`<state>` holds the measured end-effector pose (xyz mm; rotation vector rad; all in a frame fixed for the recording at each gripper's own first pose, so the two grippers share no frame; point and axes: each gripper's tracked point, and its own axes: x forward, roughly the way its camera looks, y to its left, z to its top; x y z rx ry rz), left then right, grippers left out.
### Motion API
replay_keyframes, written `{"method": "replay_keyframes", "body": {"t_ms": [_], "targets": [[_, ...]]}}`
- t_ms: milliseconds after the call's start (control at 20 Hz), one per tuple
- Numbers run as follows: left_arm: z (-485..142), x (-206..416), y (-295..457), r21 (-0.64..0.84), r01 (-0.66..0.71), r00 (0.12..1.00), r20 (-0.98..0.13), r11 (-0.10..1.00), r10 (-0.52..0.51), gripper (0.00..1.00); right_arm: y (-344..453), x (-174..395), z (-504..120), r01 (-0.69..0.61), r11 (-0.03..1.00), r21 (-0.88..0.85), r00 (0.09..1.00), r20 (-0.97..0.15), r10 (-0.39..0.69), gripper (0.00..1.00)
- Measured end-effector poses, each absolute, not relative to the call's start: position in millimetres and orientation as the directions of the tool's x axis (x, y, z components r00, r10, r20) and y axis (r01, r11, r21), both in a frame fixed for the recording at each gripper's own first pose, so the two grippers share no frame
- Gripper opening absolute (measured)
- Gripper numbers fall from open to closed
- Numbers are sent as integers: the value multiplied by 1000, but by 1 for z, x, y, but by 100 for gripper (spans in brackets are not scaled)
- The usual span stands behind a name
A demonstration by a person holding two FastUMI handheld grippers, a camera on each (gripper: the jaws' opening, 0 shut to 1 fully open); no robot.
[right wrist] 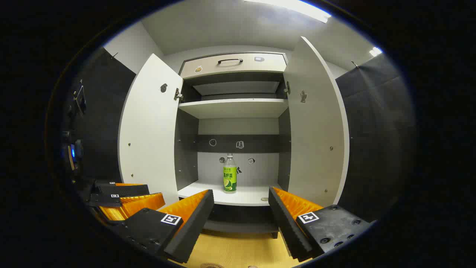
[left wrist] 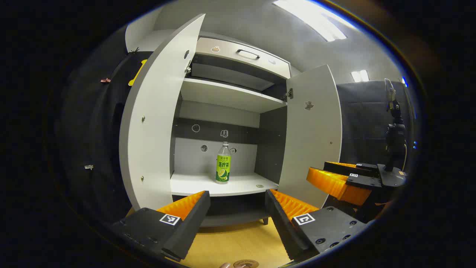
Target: Grasp the bottle in the cabinet with the left hand and place it on the coaster, then close the right door with the right hand and the left door with the left hand.
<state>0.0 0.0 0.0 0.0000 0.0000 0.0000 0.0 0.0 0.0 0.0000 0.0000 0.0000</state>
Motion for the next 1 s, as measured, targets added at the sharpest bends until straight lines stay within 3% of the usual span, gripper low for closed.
{"method": "replay_keyframes", "body": {"t_ms": [650,1000], "targets": [[-1,6,9,-21,-14,1000,15,1000,15,95,-9,3,-6,24,1000,-7,1000,-11,-24,98],[3,18,10,33,42,999,13,999,-43,94,-6,0,-9,63,998,-24,998,-18,-63,98]]}}
